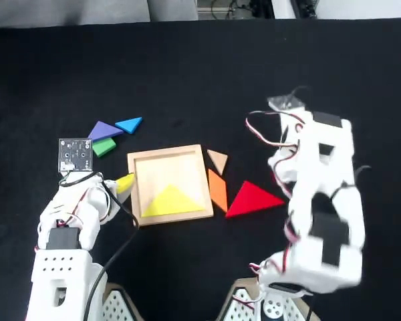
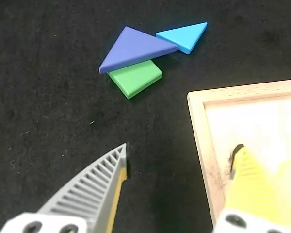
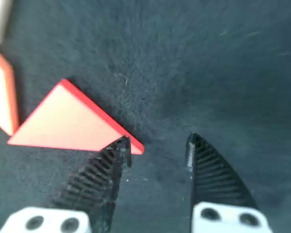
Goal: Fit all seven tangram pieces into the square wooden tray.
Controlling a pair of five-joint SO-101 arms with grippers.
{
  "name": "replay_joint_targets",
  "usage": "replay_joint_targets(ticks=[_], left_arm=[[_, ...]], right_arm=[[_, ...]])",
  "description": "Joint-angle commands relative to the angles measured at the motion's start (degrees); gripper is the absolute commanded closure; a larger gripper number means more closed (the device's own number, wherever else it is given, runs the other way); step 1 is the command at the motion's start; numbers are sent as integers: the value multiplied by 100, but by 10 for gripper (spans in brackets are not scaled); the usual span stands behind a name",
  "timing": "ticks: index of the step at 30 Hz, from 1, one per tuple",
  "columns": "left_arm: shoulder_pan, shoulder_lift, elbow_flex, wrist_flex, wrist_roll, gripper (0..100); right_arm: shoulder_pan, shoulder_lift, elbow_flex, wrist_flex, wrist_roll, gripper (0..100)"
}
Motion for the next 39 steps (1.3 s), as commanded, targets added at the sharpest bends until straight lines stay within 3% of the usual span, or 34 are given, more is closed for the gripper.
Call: replay_joint_targets(ticks=[1, 6, 9, 11, 14, 22, 31, 39], left_arm=[[13, 9, -110, 18, -70, 661], [22, 9, -110, 18, -70, 661], [13, 9, -101, 18, -70, 661], [13, 9, -57, 18, -70, 661], [13, 9, -57, 18, -70, 661], [13, 9, -66, 9, -70, 661], [13, 9, -75, 9, -70, 661], [13, 9, -66, 9, -79, 661]], right_arm=[[-396, -1903, 418, 35, 70, 805], [-2031, -3644, 1684, -422, -176, 808], [-2418, -3600, 1789, -589, -888, 908], [-2409, -3284, 1710, -809, -1143, 992], [-2444, -2563, 1604, -1011, -1187, 955], [-2558, -620, 796, -1002, -1187, 987], [-1925, 277, 444, -1020, -1125, 987], [-1319, 549, 435, -1020, -255, 987]])
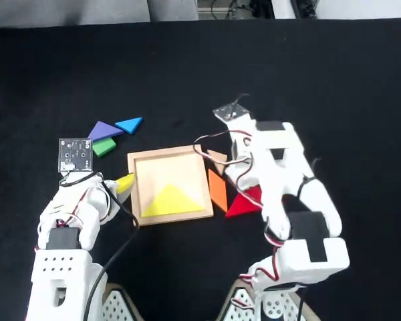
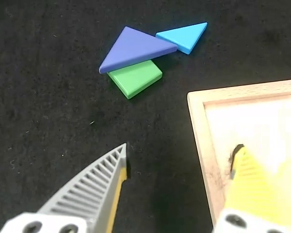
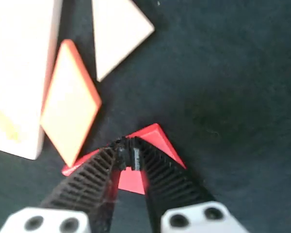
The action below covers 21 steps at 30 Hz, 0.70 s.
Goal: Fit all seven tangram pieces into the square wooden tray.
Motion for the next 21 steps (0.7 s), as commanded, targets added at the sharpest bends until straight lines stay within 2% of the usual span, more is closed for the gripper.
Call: replay_joint_targets(ticks=[1, 9, 12, 16, 21], left_arm=[[13, 9, -66, 9, -70, 661], [40, 9, -57, 9, -70, 661], [48, 9, -57, 9, -70, 661], [40, 9, -40, -105, -70, 661], [22, 9, -22, -105, -70, 661]], right_arm=[[466, -22, -330, -70, 220, 987], [1600, -48, -681, -9, 738, 987], [1758, -48, -804, 237, 897, 987], [1407, -268, -980, 835, 1143, 987], [440, -1051, -593, 1380, 2541, 982]])
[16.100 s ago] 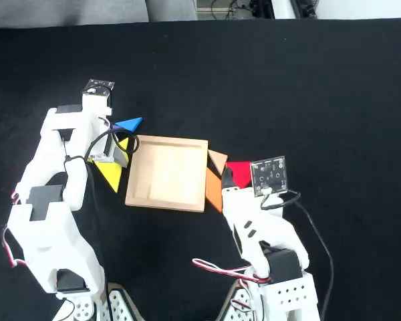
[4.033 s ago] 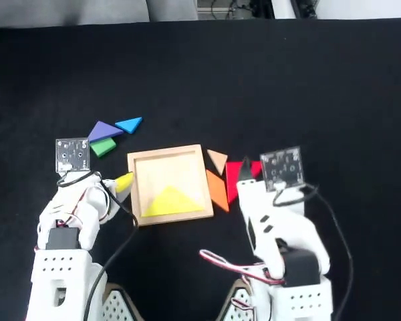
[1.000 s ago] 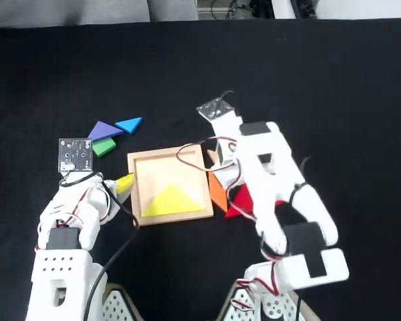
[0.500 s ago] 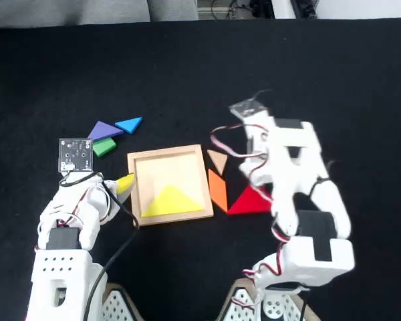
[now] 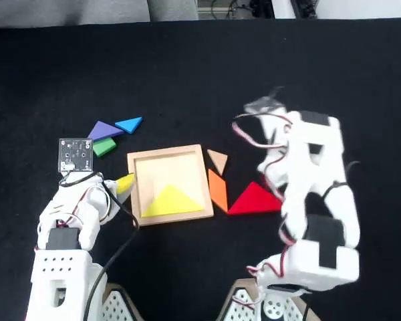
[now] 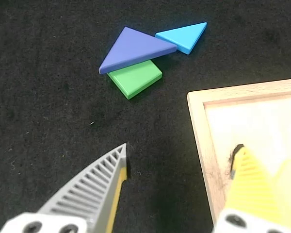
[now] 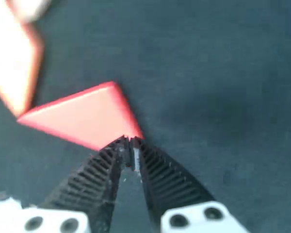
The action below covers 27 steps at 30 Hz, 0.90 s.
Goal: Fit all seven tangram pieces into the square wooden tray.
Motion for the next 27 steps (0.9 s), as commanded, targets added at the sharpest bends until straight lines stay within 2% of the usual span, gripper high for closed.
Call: replay_joint_targets(ticks=[1, 3, 6, 8, 11, 14, 20, 27], left_arm=[[22, 9, -22, -105, -35, 661], [13, 9, -22, -105, -35, 661], [13, 9, -22, -105, -35, 661], [13, 9, -22, -105, -35, 661], [4, 9, -22, -105, -35, 661], [4, 9, -22, -97, -35, 661], [4, 9, -22, -97, -35, 661], [4, 9, -22, -88, -35, 661]], right_arm=[[-624, -787, 207, 141, 1011, 975], [-818, -1059, 470, 97, 1433, 897], [-1073, -1437, 936, 97, 1899, 688], [-1240, -1604, 1279, 123, 2479, 614], [-1310, -1719, 1719, 88, 3270, 653], [-1284, -1622, 1745, 70, 3314, 699], [-1037, -1156, 1736, -387, 3323, 603], [-949, -541, 1560, -501, 3332, 606]])
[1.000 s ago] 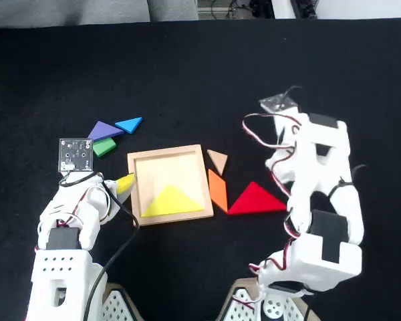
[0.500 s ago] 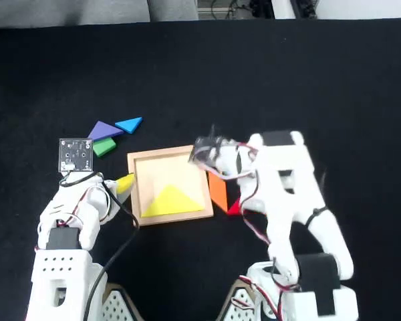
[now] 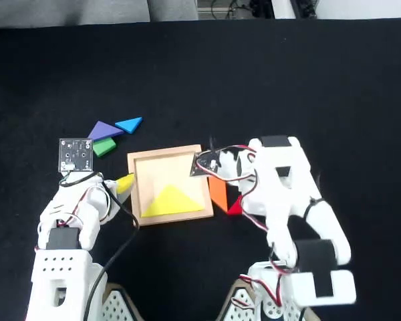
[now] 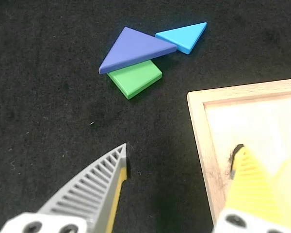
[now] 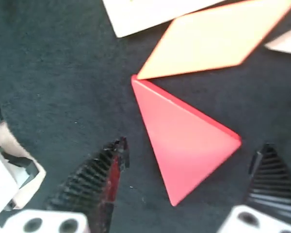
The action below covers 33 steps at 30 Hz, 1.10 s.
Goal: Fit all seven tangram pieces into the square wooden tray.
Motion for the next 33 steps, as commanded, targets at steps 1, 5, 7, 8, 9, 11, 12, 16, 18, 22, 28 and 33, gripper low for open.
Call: replay_joint_targets(ticks=[1, 5, 7, 8, 9, 11, 12, 16, 18, 22, 28, 33], left_arm=[[4, 9, -22, -88, -35, 661], [4, 9, -22, -97, -35, 661], [4, 9, -22, -97, -35, 661], [4, 9, -22, -97, -35, 661], [4, 9, -22, -97, -35, 661], [4, 9, -22, -97, -35, 661], [4, 9, -22, -97, -35, 661], [4, 9, -22, -97, -35, 661], [4, 9, -22, -97, -35, 661], [4, 9, -22, -88, -35, 661], [4, 9, -22, -62, -35, 661], [4, 9, -22, -62, -35, 661]], right_arm=[[123, 180, -207, -53, 88, 606], [290, 382, -233, -211, 167, 606], [369, 488, -251, -290, 193, 606], [387, 505, -259, -299, 202, 606], [413, 532, -295, -299, 202, 606], [422, 576, -365, -299, 202, 606], [422, 576, -374, -299, 202, 606], [378, 585, -356, -299, 202, 606], [343, 585, -356, -299, 202, 606], [158, 585, -356, -308, 202, 606], [105, 593, -365, -431, 202, 606], [79, 593, -365, -440, 202, 606]])
